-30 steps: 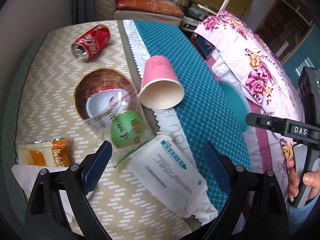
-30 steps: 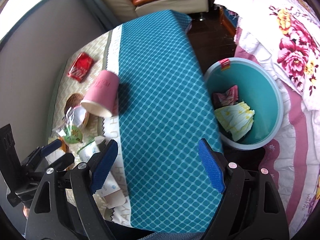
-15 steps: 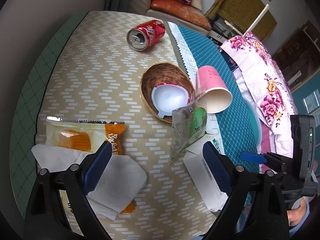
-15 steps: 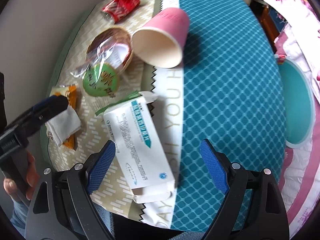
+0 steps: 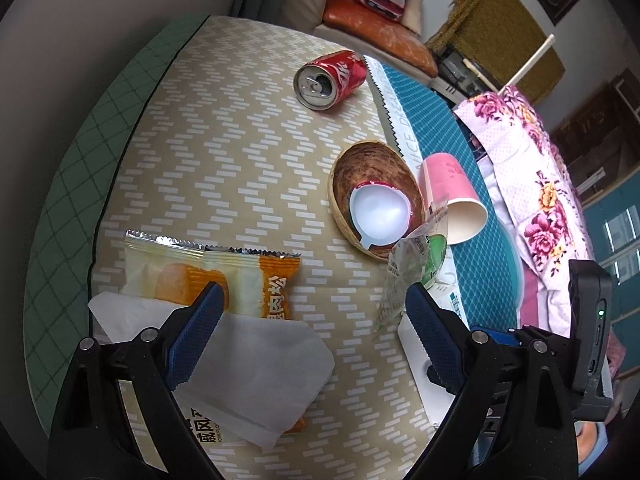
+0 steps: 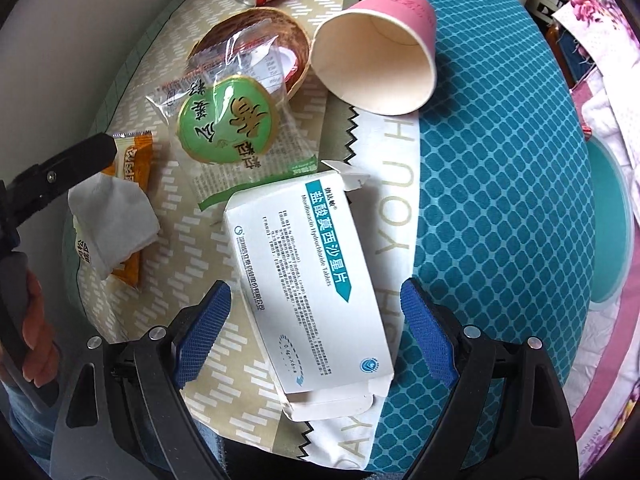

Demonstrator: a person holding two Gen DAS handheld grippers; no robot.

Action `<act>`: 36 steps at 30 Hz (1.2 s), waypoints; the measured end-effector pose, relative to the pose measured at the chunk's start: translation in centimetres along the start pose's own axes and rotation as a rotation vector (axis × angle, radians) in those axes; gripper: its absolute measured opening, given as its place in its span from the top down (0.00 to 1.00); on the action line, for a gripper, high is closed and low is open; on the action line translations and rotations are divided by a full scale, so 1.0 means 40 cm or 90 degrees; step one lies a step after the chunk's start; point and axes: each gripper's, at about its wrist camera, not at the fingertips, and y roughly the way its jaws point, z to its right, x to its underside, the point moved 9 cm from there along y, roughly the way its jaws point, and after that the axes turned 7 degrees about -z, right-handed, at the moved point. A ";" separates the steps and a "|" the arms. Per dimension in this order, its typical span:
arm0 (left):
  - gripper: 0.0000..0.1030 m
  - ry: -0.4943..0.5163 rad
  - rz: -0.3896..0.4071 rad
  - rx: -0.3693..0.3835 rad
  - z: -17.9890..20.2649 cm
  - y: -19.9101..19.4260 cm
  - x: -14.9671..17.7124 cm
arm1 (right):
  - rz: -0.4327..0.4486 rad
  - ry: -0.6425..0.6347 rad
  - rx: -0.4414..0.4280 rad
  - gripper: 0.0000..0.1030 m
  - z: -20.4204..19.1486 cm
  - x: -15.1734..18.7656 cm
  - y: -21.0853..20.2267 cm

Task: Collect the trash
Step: 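Grasp the white medicine box with the right gripper, then grasp the clear bag with green cake with the left gripper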

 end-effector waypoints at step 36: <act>0.10 -0.051 0.009 -0.057 0.171 0.107 -0.003 | 0.153 0.096 -0.068 0.39 0.215 0.042 -0.172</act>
